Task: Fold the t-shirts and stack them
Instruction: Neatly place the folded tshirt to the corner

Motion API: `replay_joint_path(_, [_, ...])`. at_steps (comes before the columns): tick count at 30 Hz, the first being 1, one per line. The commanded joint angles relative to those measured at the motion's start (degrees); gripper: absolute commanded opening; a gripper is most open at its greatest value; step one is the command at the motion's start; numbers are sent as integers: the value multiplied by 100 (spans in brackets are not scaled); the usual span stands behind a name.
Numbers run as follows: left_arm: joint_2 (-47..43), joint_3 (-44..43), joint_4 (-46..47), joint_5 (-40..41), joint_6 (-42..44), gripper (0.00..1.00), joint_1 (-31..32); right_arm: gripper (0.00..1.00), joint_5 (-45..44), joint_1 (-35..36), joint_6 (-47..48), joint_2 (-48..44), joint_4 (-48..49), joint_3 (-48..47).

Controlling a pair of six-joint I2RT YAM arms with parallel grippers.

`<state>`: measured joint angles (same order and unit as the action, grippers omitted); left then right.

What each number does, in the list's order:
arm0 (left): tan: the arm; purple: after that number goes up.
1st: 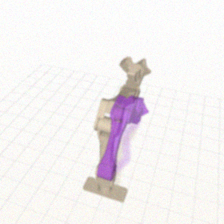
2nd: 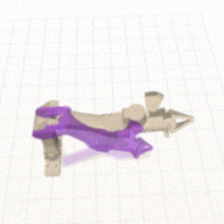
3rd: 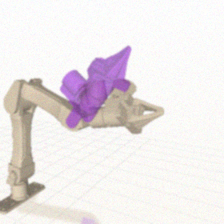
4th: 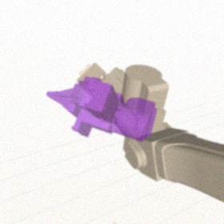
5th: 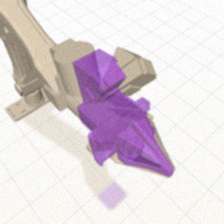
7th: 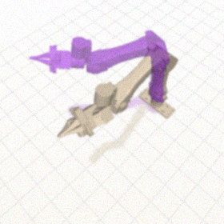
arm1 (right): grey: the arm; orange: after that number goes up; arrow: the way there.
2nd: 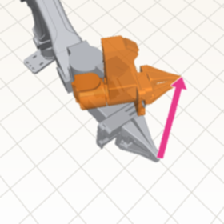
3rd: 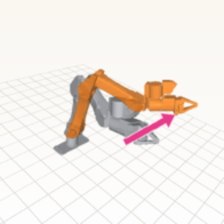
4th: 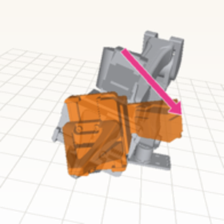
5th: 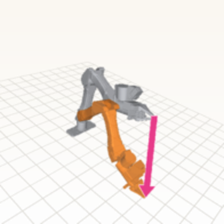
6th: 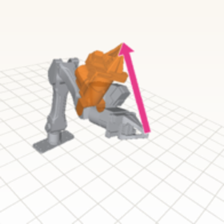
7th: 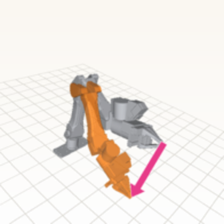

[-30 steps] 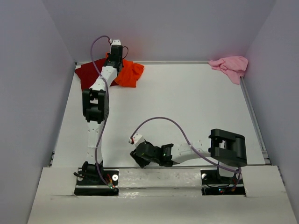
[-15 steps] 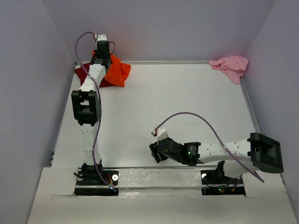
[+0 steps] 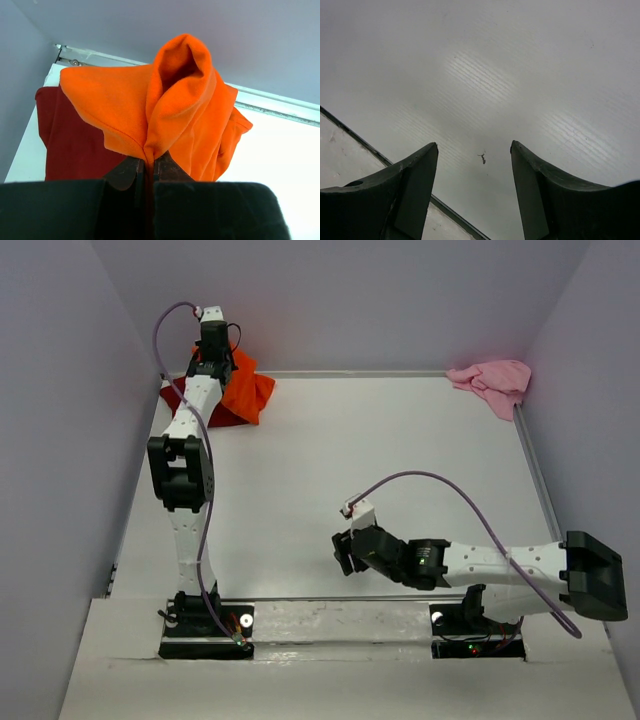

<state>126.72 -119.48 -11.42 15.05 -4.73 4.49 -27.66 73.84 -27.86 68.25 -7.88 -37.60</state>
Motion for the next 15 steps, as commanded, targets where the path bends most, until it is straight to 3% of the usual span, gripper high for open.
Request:
replay_joint_path(1, [-490,-84,307,-203,-63,0,-264,66,-100,-28,-9,223,-38,-63])
replay_joint_path(15, [-683,57,298,-573,-212,0,-766,66,-3,-81,131,435,15,-212])
